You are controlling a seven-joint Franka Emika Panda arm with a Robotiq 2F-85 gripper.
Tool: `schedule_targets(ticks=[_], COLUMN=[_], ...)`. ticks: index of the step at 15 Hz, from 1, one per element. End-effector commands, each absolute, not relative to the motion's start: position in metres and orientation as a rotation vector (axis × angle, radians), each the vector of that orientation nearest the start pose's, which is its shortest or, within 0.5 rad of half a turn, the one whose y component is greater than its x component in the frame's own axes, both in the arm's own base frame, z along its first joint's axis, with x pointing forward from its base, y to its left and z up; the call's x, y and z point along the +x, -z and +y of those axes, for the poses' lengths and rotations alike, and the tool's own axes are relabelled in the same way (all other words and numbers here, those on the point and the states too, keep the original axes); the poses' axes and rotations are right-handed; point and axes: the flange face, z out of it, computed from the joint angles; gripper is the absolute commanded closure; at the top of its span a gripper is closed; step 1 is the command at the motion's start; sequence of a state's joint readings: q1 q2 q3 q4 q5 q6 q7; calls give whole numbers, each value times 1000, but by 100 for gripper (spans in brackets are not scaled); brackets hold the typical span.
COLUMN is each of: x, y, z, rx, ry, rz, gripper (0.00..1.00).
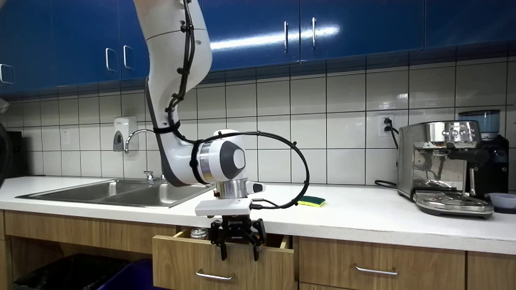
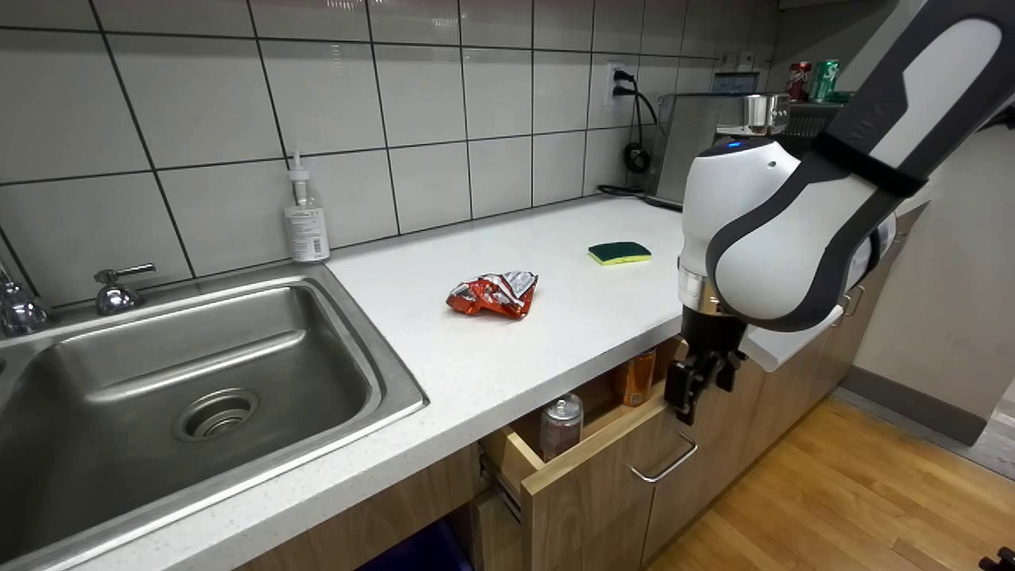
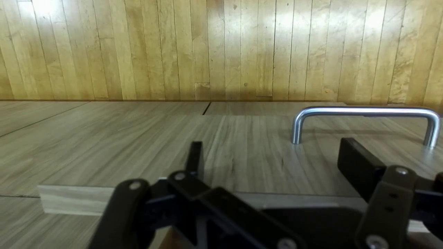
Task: Open the drawer on the left and put the orange can in the drawer then push the drawer closed.
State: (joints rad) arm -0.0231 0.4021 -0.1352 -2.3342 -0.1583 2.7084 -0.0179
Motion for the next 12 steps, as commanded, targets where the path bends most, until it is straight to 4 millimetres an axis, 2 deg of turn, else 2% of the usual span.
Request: schedule_targets(ticks=[1, 12], x=[535, 561], y=[-182, -194], z=[-87, -94], rx=[-3270, -3273], ry=[56, 129], rz=[-7, 26], gripper=[0, 0])
